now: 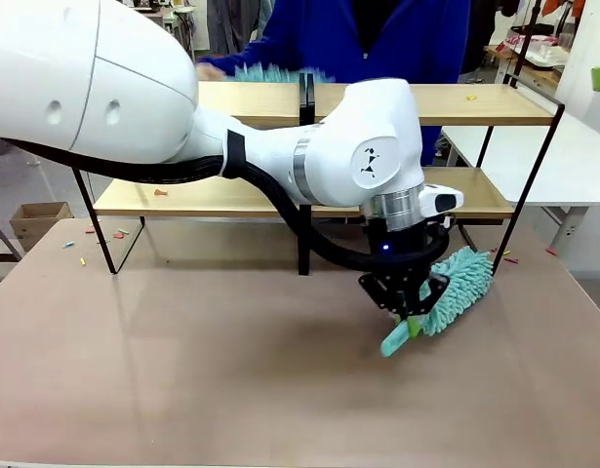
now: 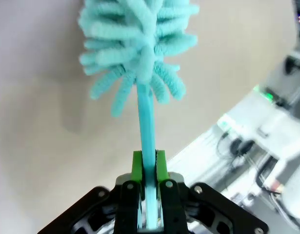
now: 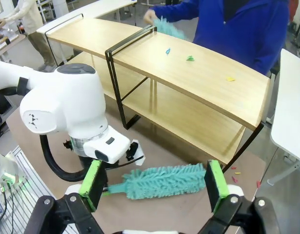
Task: Clean the shelves.
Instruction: Clean another randomly selected level of the Shelf with the Duster.
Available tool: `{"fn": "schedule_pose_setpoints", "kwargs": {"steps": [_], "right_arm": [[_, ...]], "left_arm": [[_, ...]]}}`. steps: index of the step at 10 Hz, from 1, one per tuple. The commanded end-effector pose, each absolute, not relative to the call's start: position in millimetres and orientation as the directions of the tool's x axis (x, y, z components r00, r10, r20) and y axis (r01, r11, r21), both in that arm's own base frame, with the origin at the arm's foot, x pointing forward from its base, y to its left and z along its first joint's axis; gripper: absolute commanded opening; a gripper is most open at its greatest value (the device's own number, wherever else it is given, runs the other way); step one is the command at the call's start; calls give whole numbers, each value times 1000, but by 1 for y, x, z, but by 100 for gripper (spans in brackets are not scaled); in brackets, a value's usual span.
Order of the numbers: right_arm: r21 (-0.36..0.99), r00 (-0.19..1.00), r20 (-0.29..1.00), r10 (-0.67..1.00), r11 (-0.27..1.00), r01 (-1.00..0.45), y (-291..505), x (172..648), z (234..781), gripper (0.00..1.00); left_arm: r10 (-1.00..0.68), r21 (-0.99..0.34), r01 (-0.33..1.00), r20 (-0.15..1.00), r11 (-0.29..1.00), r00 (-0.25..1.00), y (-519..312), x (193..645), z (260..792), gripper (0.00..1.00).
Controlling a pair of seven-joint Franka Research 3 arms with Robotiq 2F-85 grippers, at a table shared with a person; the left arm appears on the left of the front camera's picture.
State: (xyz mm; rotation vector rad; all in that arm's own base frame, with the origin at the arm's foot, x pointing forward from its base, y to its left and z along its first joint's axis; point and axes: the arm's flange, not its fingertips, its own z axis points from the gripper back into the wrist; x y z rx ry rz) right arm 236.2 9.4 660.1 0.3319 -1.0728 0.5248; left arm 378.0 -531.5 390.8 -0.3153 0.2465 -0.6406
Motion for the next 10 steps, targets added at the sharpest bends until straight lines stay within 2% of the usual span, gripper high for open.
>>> {"fn": "schedule_pose_setpoints", "kwargs": {"steps": [1, 3, 5, 8, 10], "right_arm": [[9, 374, 895, 242, 829, -559, 9, 236, 660, 100], [9, 374, 895, 242, 829, -559, 9, 236, 660, 100], [9, 374, 895, 242, 829, -559, 9, 236, 660, 100], [9, 374, 895, 242, 829, -559, 9, 236, 660, 100], [9, 374, 895, 242, 829, -559, 9, 236, 660, 100]], "left_arm": [[-750, -456, 618, -196, 640, 632, -494, 364, 401, 12], [-862, -587, 660, -143, 470, 486, -473, 353, 407, 12], [-924, -659, 690, -23, 301, 381, -457, 345, 410, 12], [-846, -685, 689, 203, 237, 493, -416, 351, 429, 12], [-792, -678, 694, 277, 240, 544, -380, 348, 437, 12]]}}
